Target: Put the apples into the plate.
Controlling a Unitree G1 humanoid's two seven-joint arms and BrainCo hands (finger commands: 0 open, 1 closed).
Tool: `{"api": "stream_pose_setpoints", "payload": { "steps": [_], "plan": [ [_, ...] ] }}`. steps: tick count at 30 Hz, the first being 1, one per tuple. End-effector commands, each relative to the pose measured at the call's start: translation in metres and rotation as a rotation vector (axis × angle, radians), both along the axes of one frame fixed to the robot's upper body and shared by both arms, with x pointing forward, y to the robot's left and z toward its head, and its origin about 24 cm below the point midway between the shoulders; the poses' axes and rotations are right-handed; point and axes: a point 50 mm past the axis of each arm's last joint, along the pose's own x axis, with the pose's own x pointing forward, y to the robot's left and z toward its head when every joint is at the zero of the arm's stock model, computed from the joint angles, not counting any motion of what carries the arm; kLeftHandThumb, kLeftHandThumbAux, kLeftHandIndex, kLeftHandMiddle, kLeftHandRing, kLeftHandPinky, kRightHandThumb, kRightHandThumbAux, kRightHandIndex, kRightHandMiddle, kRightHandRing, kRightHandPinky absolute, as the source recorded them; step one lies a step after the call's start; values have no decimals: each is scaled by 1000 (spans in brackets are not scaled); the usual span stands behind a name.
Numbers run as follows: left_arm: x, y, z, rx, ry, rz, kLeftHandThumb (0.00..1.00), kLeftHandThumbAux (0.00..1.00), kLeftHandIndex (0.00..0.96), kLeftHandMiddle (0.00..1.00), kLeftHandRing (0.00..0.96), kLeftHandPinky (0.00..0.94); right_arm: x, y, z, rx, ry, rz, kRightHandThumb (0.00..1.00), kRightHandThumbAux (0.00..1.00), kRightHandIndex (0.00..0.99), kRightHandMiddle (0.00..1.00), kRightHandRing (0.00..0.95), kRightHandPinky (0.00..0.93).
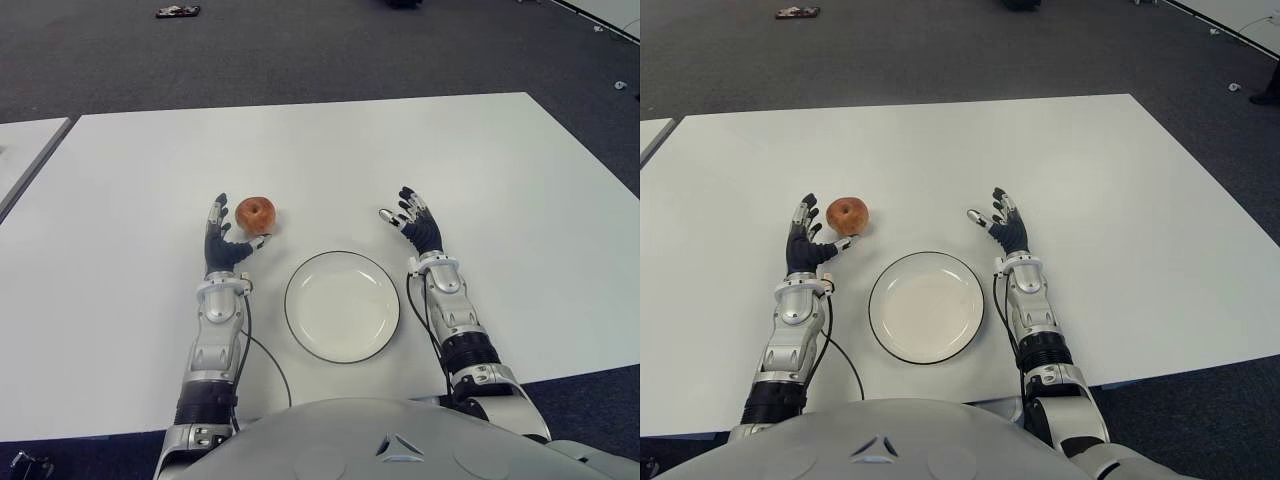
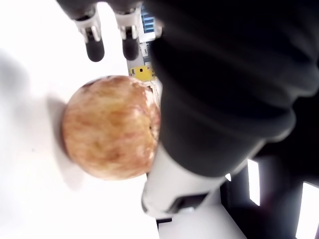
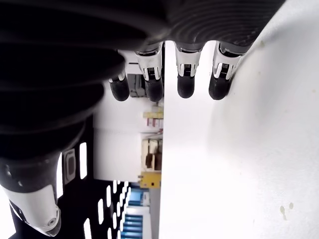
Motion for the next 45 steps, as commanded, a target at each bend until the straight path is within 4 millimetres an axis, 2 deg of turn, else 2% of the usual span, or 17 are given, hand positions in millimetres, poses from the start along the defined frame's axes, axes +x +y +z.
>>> {"api": "stream_pose_setpoints", "payload": {
  "steps": [1,31,35,41,45],
  "plan": [
    [-1,-2,-1,9,25,-17,13,536,0,0,0,0,-3,1,-5,-2,33,-1,83,663,0,0,0,40],
    [-2,-1,1,13,31,-7,20,545,0,0,0,0,-3,3,-5,0,34,-2,85,669,0,0,0,40],
    [-2,3,10,70,-27,-3,23,546,0,0,0,6,-3,3,-4,2,33,-2,83,666,0,0,0,43],
    [0,17,41,228,-145,17,44,537,0,0,0,1,-3,3,-4,1,32,-1,84,669,0,0,0,42],
    [8,28,64,411,-215,33,76,504,0,0,0,0,-2,3,-5,-1,37,3,86,673,0,0,0,41]
  ]
}}
